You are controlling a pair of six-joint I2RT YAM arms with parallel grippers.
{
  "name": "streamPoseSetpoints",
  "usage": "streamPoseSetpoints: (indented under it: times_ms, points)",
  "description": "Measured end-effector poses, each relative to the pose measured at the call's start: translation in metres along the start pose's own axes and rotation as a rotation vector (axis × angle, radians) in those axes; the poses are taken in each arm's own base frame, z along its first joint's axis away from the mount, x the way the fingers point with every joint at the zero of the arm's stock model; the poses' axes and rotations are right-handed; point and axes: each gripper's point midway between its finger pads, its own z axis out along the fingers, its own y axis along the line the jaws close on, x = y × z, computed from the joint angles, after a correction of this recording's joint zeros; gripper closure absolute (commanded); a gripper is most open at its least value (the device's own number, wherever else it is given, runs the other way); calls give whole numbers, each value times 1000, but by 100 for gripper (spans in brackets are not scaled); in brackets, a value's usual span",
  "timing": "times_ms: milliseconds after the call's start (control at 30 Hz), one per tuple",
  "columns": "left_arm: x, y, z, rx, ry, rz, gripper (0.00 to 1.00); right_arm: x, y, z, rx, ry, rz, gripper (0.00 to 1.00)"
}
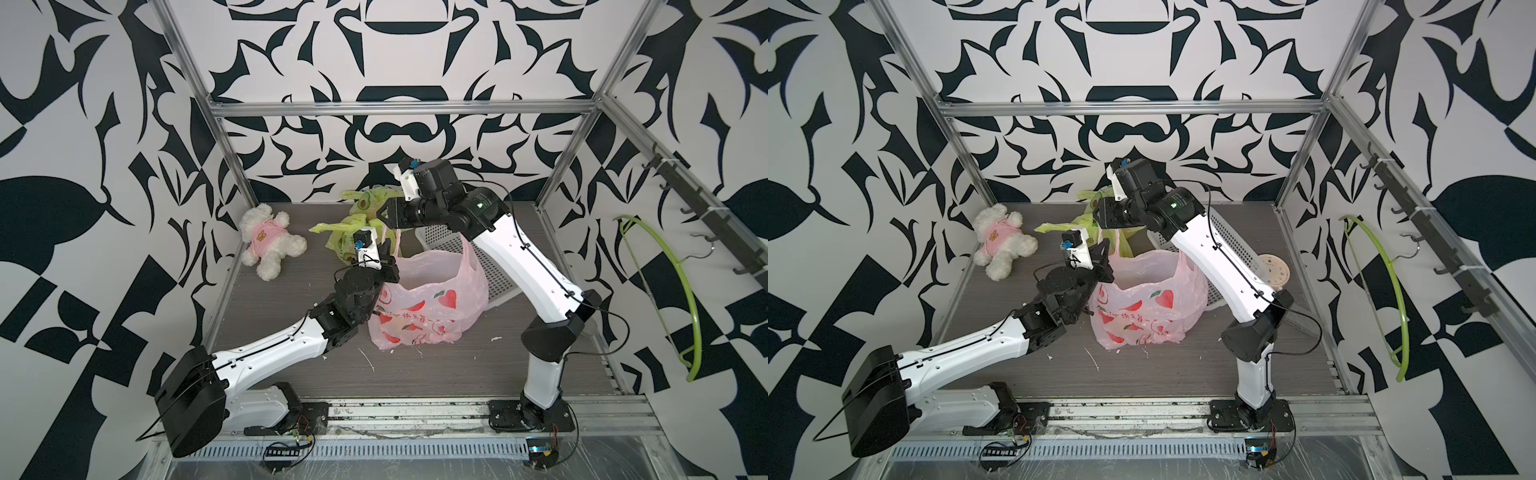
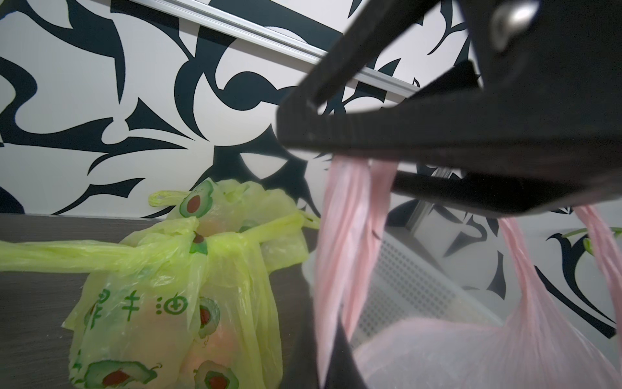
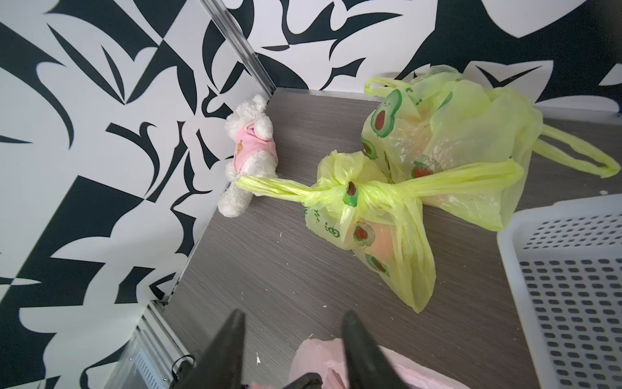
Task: Place the peach into a plastic bag & tie a knot
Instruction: Adjust the plastic bag at the center of the board.
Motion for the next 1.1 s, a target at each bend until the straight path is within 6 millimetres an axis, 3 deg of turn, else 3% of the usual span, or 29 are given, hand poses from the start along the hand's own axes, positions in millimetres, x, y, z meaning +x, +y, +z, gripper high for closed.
streamPoseSetpoints:
  times_ms: [67, 133, 200, 300, 400, 533, 667, 900, 1000, 1100]
  points:
    - [0, -1, 0, 2, 1, 4, 97, 0, 1, -1, 1, 0, -3, 90]
    - [0, -1, -1, 5, 4, 7, 77, -1, 3, -3, -2, -2, -10, 100]
    - [1, -1, -4, 11, 18, 19, 44, -4, 7, -8, -14, -11, -28, 100]
    - [-6, -3, -14, 38, 43, 29, 25, -12, 21, -22, -69, -30, -56, 100]
    - [-27, -8, -32, 90, 57, 48, 10, -20, 40, -44, -151, -45, -93, 100]
    - [-70, -11, -56, 157, 49, 60, 4, -21, 61, -68, -249, -40, -146, 100]
    - [-100, 10, -71, 171, 49, 64, 0, -9, 69, -72, -308, 11, -175, 100]
    - [-85, 49, -57, 191, 195, 24, 1, 8, 72, -54, -361, 105, -175, 100]
    - [-70, 51, -50, 237, 265, -4, 0, 14, 74, -45, -385, 139, -167, 100]
    - [-63, 38, -49, 334, 313, -40, 1, 16, 77, -41, -414, 161, -159, 100]
